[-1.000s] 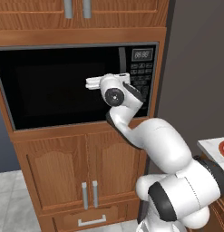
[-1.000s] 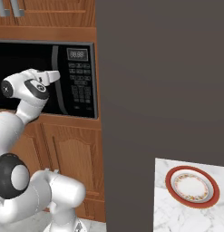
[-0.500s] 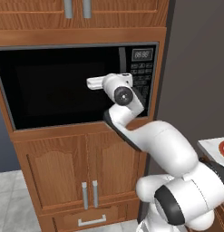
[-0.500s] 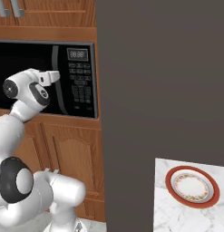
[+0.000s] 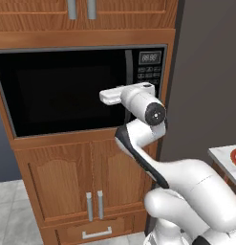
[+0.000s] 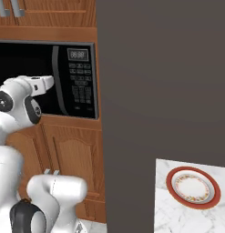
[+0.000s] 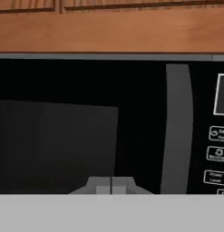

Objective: Pick the sweet potato from the counter and place it in the microwave. Then turn on the microwave.

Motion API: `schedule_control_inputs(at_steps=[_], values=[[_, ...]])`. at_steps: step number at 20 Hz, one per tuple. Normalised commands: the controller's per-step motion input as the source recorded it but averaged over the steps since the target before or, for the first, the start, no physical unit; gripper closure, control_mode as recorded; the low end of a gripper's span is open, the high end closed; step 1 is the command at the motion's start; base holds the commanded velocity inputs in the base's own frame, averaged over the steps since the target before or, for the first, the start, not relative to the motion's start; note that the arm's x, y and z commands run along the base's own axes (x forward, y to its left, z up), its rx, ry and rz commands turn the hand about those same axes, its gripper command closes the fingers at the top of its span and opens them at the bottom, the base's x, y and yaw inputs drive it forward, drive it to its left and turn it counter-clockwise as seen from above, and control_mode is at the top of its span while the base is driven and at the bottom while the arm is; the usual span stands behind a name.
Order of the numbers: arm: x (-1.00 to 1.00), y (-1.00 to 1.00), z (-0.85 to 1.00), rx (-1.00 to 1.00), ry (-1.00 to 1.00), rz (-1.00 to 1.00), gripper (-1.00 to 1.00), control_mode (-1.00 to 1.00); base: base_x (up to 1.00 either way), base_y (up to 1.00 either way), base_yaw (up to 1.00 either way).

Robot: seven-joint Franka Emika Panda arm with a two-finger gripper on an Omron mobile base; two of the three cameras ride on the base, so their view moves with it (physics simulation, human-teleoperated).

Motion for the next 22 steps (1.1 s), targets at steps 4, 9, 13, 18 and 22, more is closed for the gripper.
schedule_control_inputs(at_steps=[4, 9, 13, 18, 22], values=[[-0.78, -0.66, 0.01, 0.0, 0.0, 0.02, 1.0, -1.0, 0.0, 0.0, 0.0], [-0.42, -0.61, 0.0, 0.0, 0.06, 0.0, 1.0, -1.0, 0.0, 0.0, 0.0], [-0.16, -0.49, 0.0, 0.0, 0.16, 0.0, 1.0, -1.0, 0.0, 0.0, 0.0], [-0.13, -0.31, 0.12, 0.0, 0.3, -0.03, 1.0, -1.0, 0.0, 0.0, 0.0], [-0.07, -0.14, 0.05, 0.0, 0.4, -0.04, 1.0, -1.0, 0.0, 0.0, 0.0]])
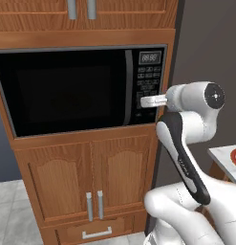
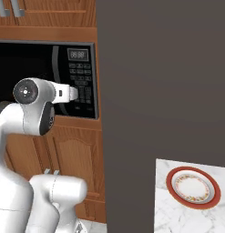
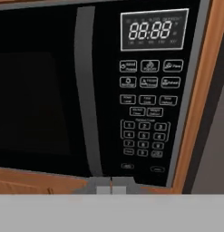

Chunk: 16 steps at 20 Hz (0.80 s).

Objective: Pick the sweet potato from the counter and place it in the microwave. Then turn on the microwave.

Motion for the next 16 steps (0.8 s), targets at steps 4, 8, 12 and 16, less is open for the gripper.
schedule_control_inputs(at_steps=[4, 8, 12, 16], values=[[-0.01, -0.03, -0.03, 0.0, 0.39, -0.01, 1.0, -1.0, 0.0, 0.0, 0.0], [0.0, 0.0, -0.33, 0.0, 0.3, -0.01, 1.0, -1.0, 0.0, 0.0, 0.0], [-0.01, 0.0, -0.61, 0.02, 0.06, 0.0, 1.0, -1.0, 0.0, 0.0, 0.0], [-0.19, -0.01, -0.65, 0.03, -0.11, -0.01, 1.0, -1.0, 0.0, 0.0, 0.0]])
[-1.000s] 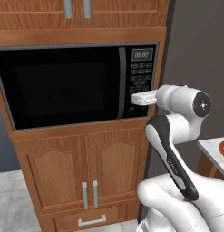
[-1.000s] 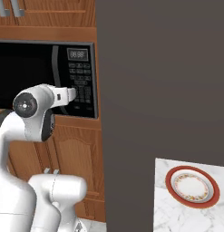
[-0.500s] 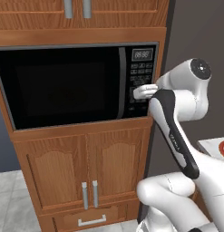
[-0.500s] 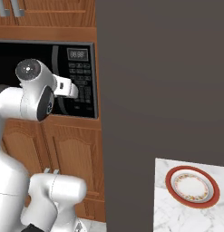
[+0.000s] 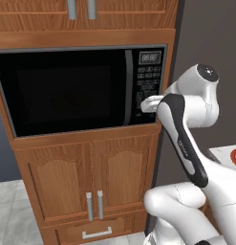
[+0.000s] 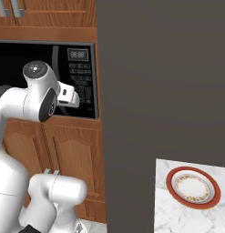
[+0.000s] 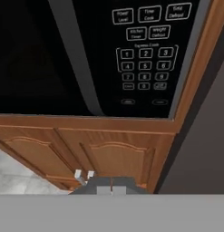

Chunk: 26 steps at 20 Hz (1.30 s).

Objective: Pick the sweet potato from the counter and place it in the microwave. Then turn on the microwave.

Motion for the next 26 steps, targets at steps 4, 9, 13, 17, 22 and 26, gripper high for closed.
schedule_control_inputs(at_steps=[4, 9, 13, 17, 22, 26], values=[[-0.11, -0.03, -0.43, 0.0, -0.29, -0.04, 1.0, -1.0, 0.0, 0.0, 0.0], [-0.01, -0.2, -0.12, -0.02, -0.17, -0.1, 1.0, -1.0, 0.0, 0.0, 0.0], [0.06, -0.28, 0.0, -0.01, 0.0, -0.13, 1.0, -1.0, 0.0, 0.0, 0.0], [0.11, -0.28, 0.0, 0.0, 0.06, -0.12, 1.0, -1.0, 0.0, 0.0, 0.0], [0.0, -0.14, 0.01, 0.0, 0.05, -0.07, 1.0, -1.0, 0.0, 0.0, 0.0], [0.0, -0.02, 0.0, 0.0, 0.02, -0.02, 1.0, -1.0, 0.0, 0.0, 0.0]])
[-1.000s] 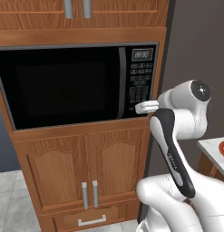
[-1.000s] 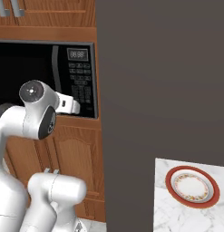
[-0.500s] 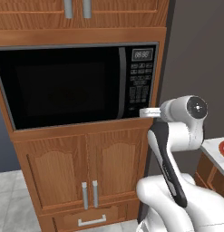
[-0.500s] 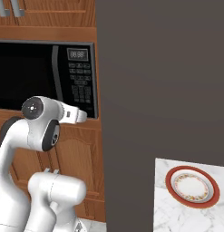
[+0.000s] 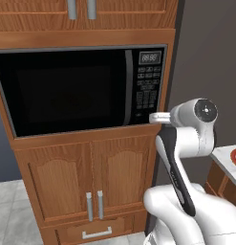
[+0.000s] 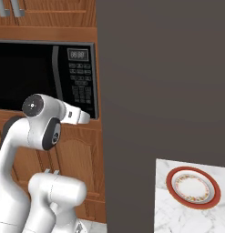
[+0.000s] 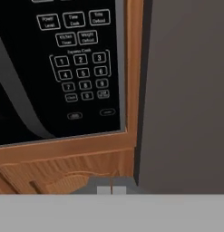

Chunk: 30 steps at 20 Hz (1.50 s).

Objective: Pick the sweet potato from the counter and place it in the microwave. Then turn on the microwave.

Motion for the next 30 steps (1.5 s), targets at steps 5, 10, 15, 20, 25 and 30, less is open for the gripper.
schedule_control_inputs(at_steps=[5, 10, 15, 20, 25, 30], values=[[0.08, 0.0, 0.0, 0.0, 0.01, 0.0, 1.0, -1.0, 0.0, 0.0, 0.0], [0.18, -0.03, 0.0, 0.01, 0.01, 0.0, 1.0, -1.0, 0.0, 0.0, 0.0], [0.11, -0.01, 0.0, 0.0, 0.0, 0.0, 1.0, -1.0, 0.0, 0.0, 0.0], [0.09, -0.02, 0.0, 0.0, 0.01, 0.0, 1.0, -1.0, 0.0, 0.0, 0.0], [0.04, -0.03, 0.0, 0.0, 0.0, 0.0, 1.0, -1.0, 0.0, 0.0, 0.0], [0.16, -0.04, 0.0, 0.0, 0.01, 0.0, 1.0, -1.0, 0.0, 0.0, 0.0]])
